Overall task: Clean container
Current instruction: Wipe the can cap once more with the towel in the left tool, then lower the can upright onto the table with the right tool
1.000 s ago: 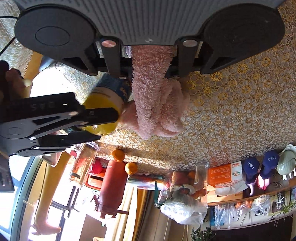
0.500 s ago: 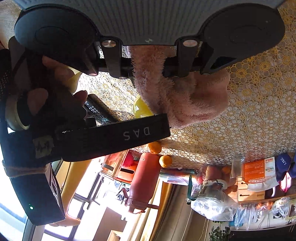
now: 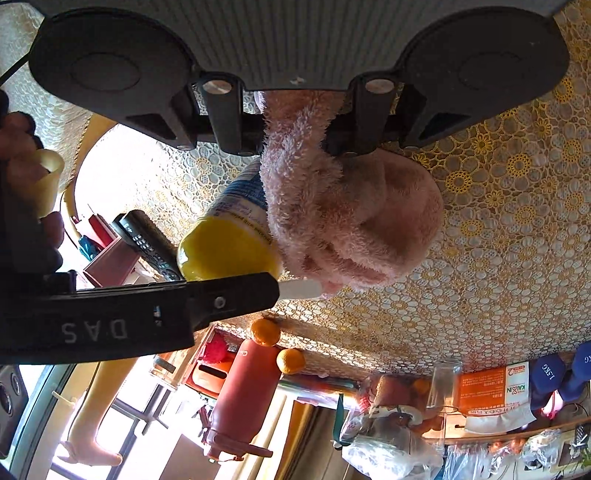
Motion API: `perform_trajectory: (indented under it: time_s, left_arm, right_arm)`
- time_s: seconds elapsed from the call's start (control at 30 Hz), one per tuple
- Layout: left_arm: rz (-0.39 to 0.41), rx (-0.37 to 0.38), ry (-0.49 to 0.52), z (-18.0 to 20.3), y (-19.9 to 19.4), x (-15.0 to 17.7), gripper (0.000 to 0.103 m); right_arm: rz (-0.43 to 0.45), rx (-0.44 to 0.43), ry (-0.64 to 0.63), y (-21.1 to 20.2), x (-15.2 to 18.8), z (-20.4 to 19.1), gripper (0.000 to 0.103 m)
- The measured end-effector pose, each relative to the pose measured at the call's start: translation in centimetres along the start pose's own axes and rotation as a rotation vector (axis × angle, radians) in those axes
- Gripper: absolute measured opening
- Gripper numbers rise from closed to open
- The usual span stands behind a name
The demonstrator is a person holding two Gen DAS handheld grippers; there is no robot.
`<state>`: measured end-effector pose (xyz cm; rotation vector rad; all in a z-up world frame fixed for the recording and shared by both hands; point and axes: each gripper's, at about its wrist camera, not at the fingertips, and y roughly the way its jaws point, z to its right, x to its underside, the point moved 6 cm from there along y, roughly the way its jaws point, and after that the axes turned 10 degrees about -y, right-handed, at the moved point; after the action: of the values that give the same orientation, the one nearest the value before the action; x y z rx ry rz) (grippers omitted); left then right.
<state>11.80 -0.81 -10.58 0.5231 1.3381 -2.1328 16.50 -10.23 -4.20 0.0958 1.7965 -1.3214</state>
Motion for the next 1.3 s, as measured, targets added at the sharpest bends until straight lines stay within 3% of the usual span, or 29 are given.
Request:
perform_trajectory:
  time_s: [0.2,0.47,0.77,1.3]
  left_arm:
    - [0.001,-0.019,-0.010,-0.3,-1.0,-0.6,0.021]
    - [0.039,0.153,0.073,4.8,-4.9,-1.4,0.021]
    - [0.012,0.182,0.082,5.5,-3.1,-1.9,0.021]
    - [-0.009,0.021,-0.015,-1.2,-0.8,-2.2,0.021]
  right_arm:
    - [0.002,-0.017,0.010,-0.1,0.2,0.4,0.059]
    - [-0.002,-0.014,0.034,0.2,0.0,0.7,0.059]
    - [-0.010,-0.005,0.052,-0.1,0.2,0.9,0.059]
    - [0.000,-0.021,0.055,-0.3,0.3,1.0,0.059]
